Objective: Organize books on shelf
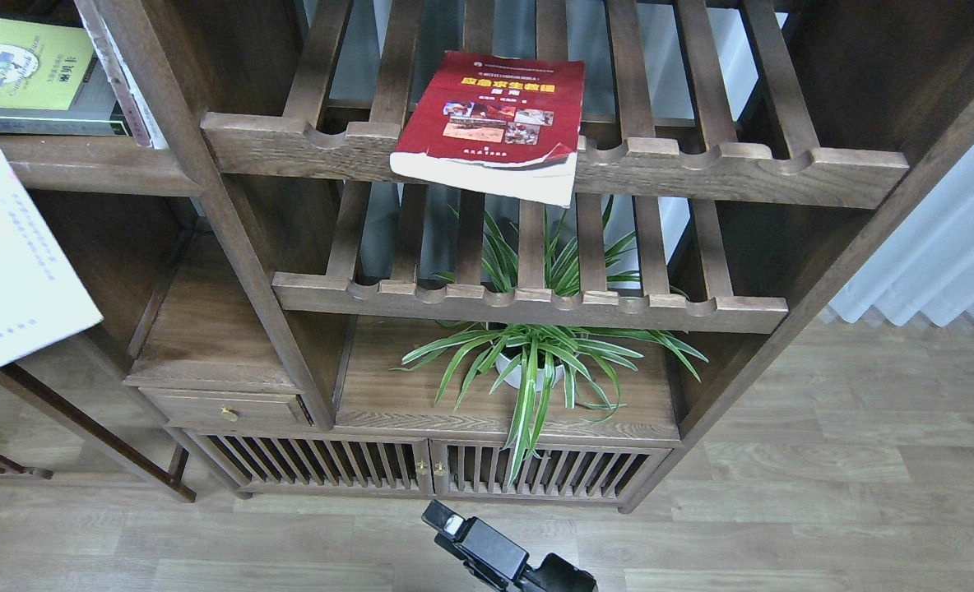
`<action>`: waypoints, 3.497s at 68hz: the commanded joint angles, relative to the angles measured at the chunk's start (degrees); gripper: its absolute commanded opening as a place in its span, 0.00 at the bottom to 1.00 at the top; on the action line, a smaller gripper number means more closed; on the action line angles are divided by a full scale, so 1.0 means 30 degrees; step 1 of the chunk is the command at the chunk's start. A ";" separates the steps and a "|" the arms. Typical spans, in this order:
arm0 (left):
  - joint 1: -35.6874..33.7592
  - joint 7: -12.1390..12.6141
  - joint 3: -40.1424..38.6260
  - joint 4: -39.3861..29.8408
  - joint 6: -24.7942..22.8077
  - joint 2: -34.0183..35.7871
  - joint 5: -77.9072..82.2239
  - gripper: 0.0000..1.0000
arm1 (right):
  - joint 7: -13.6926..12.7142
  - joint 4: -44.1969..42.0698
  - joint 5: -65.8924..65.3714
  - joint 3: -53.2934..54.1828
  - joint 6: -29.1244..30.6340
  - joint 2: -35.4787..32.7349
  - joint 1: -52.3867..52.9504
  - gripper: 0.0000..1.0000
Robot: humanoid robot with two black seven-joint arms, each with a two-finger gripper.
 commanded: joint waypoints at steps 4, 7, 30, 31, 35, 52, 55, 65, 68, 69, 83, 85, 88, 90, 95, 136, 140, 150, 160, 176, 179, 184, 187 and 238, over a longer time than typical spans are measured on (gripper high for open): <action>-0.3342 0.0071 -0.0085 0.1371 0.0000 0.0026 0.2681 0.05 | -0.0023 0.0016 0.0026 0.0002 0.0000 0.0000 -0.0002 1.00; -0.4309 0.0071 -0.0085 0.1576 0.0000 -0.0032 0.3443 0.05 | 0.0006 0.0016 0.0026 0.0002 0.0000 0.0000 -0.0002 1.00; -1.1429 0.0071 0.0530 0.3128 0.0000 -0.0940 1.0034 0.05 | -0.0023 0.0016 0.0026 0.0002 0.0000 0.0000 -0.0002 1.00; -1.1866 0.0071 0.0618 0.3303 0.0000 -0.0940 1.0559 0.05 | 0.0006 0.0016 0.0026 0.0002 0.0000 0.0000 -0.0002 1.00; -1.3596 0.0071 0.1057 0.3978 0.0000 -0.1116 1.1881 0.05 | -0.0023 0.0016 0.0026 0.0032 0.0000 0.0000 -0.0002 1.00; -1.7231 0.0071 0.1849 0.6703 0.0000 -0.3108 1.3904 0.05 | 0.0007 0.0016 0.0026 0.0032 0.0000 0.0000 -0.0031 1.00; -1.7436 0.0071 0.2024 0.6791 0.0000 -0.3108 1.3933 0.05 | 0.0007 0.0016 0.0026 0.0032 0.0000 0.0000 -0.0031 1.00; -1.8344 0.0071 0.3605 0.7142 0.0000 -0.3196 1.3933 0.05 | 0.0007 0.0016 0.0026 0.0032 0.0000 0.0000 -0.0031 1.00; -1.8842 0.0071 0.4133 0.7376 0.0000 -0.3196 1.3933 0.05 | 0.0007 0.0016 0.0026 0.0032 0.0000 0.0000 -0.0031 1.00; -1.8988 0.0071 0.4221 0.7464 0.0000 -0.3196 1.3933 0.05 | 0.0007 0.0016 0.0026 0.0032 0.0000 0.0000 -0.0031 1.00; -2.2094 0.0071 0.6946 0.9603 0.0000 -0.3226 1.3963 0.05 | 0.0007 0.0016 0.0026 0.0032 0.0000 0.0000 -0.0031 1.00; -2.2504 0.0071 0.7268 0.9983 0.0000 -0.3226 1.3963 0.05 | 0.0007 0.0016 0.0056 0.0032 0.0000 0.0000 -0.0031 1.00; -2.2885 0.0071 0.7678 1.0423 0.0000 -0.3255 1.3934 0.06 | 0.0007 0.0016 0.0056 0.0032 0.0000 0.0000 -0.0031 1.00; -2.3090 0.0071 0.7854 1.0628 0.0000 -0.3342 1.3934 0.06 | 0.0007 0.0016 0.0056 0.0032 0.0000 0.0000 -0.0031 1.00; -2.3763 0.0071 0.8381 1.1214 0.0000 -0.3635 1.3963 0.06 | 0.0007 0.0016 0.0202 0.0032 0.0000 0.0000 -0.0031 1.00; -2.2418 -0.0122 0.8675 1.1772 0.0000 -0.4808 1.0916 0.66 | 0.0007 0.0016 0.0319 0.0032 0.0000 0.0000 -0.0002 1.00; -2.2066 -0.0239 0.8297 1.1596 0.0000 -0.4749 1.0886 0.68 | 0.0007 0.0016 0.0319 0.0032 0.0000 0.0000 -0.0002 1.00; -2.1509 -0.0503 0.7240 1.0952 0.0000 -0.4749 1.0857 0.68 | 0.0007 0.0016 0.0349 0.0032 0.0000 0.0000 -0.0002 1.00; -2.0836 -0.0503 0.6683 1.0453 0.0000 -0.4749 1.0857 0.71 | 0.0007 0.0016 0.0320 0.0032 0.0000 0.0000 -0.0002 1.00; -1.9634 -0.0503 0.6419 0.9780 0.0000 -0.4749 1.0857 0.70 | 0.0007 0.0016 0.0319 0.0061 0.0000 0.0000 -0.0002 1.00; -1.9342 -0.0474 0.6419 0.9604 0.0000 -0.4720 1.0857 0.60 | 0.0007 0.0016 0.0348 0.0061 0.0000 0.0000 -0.0002 1.00; -1.8990 -0.0445 0.6448 0.9370 0.0000 -0.4515 1.0828 0.45 | 0.0007 0.0045 0.0349 0.0061 0.0000 0.0000 -0.0031 1.00; -1.8931 -0.0415 0.6478 0.9281 0.0000 -0.4456 1.0828 0.35 | 0.0007 0.0045 0.0348 0.0061 0.0000 0.0000 -0.0031 1.00; -2.3998 -0.0386 0.7708 1.3206 0.0000 -0.4807 1.2908 0.01 | 0.0007 0.0075 0.0612 0.0032 0.0000 0.0000 -0.0002 1.00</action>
